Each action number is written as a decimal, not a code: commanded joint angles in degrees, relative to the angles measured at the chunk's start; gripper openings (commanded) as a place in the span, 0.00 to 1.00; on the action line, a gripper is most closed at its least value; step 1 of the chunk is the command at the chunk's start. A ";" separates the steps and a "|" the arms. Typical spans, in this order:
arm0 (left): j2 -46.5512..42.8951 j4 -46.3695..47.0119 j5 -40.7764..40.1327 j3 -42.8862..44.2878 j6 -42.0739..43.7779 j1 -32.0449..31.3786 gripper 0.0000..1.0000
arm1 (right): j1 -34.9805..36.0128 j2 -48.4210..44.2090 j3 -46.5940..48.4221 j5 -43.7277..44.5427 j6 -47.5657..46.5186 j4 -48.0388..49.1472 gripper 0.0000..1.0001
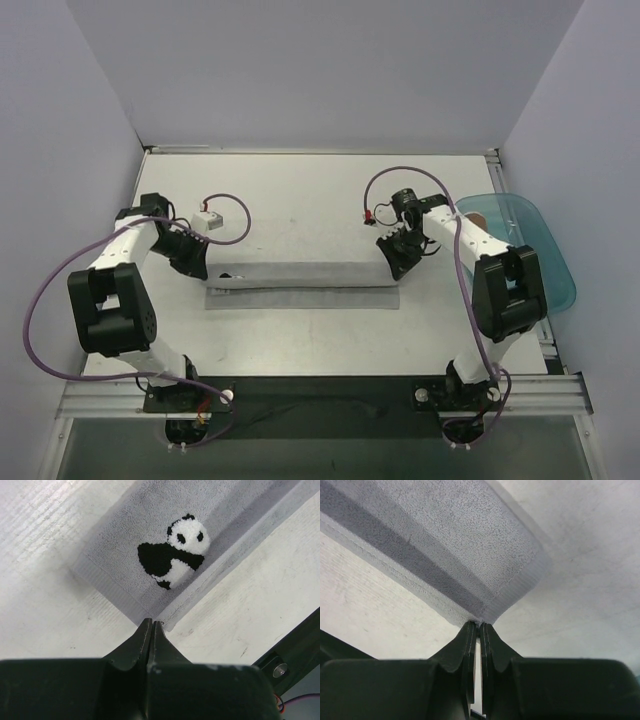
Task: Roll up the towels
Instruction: Fold the towel
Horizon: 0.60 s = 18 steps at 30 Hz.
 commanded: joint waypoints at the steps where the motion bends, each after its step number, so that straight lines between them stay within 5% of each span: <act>1: 0.08 -0.91 0.06 -0.95 1.74 0.74 0.00 | 0.66 0.99 -3.45 0.36 -0.63 -1.75 0.00; 18: 9.66 7.71 -2.85 -2.90 -2.39 0.74 0.00 | 1.63 11.89 0.65 4.67 1.13 1.86 0.00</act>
